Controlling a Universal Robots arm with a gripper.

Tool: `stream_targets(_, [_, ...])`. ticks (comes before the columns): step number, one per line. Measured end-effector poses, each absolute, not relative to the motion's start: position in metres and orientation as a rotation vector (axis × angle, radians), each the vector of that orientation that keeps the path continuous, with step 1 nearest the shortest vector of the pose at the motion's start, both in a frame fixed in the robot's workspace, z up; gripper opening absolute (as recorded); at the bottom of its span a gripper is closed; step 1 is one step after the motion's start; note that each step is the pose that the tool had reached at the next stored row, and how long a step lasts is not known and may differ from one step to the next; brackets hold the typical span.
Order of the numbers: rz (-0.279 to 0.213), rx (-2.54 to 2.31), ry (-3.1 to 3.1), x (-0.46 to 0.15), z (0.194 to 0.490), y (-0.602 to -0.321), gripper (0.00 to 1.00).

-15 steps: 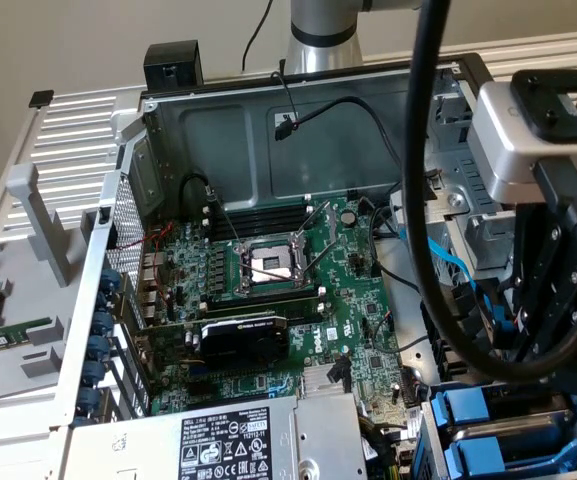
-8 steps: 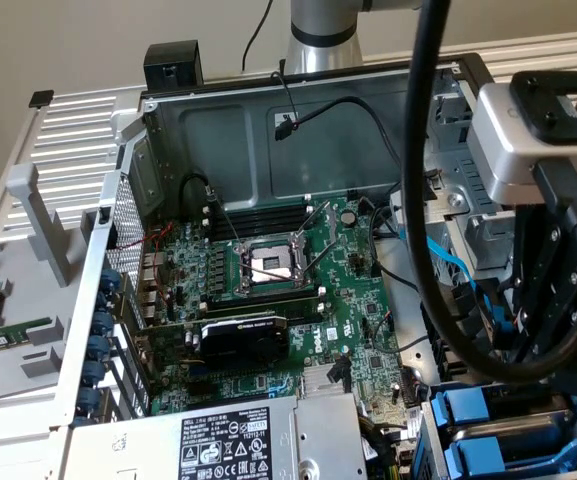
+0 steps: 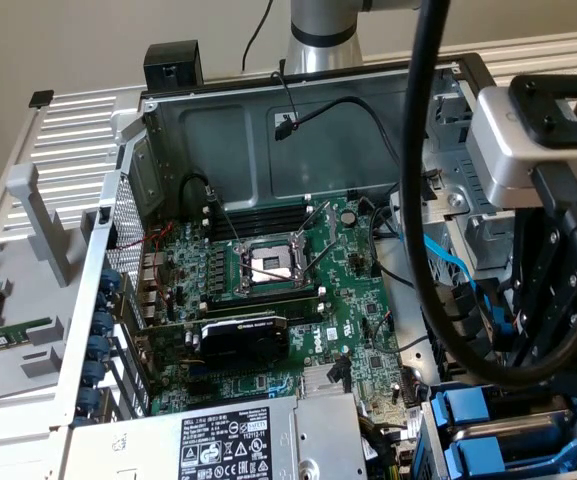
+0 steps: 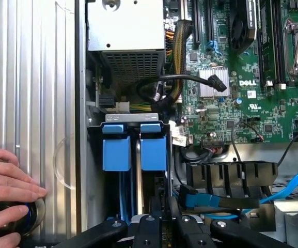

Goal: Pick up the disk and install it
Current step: 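Insert the first disk wire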

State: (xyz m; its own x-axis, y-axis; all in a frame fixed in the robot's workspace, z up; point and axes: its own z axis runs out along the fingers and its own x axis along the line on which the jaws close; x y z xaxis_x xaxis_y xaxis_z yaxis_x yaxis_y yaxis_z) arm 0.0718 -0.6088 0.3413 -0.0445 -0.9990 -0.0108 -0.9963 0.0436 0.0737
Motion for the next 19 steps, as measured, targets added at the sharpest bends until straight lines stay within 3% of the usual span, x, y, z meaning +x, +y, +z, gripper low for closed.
stream_targets(19, [-0.046, 2.138, -2.237, 0.0687, 0.3407, -0.6042, 0.17])
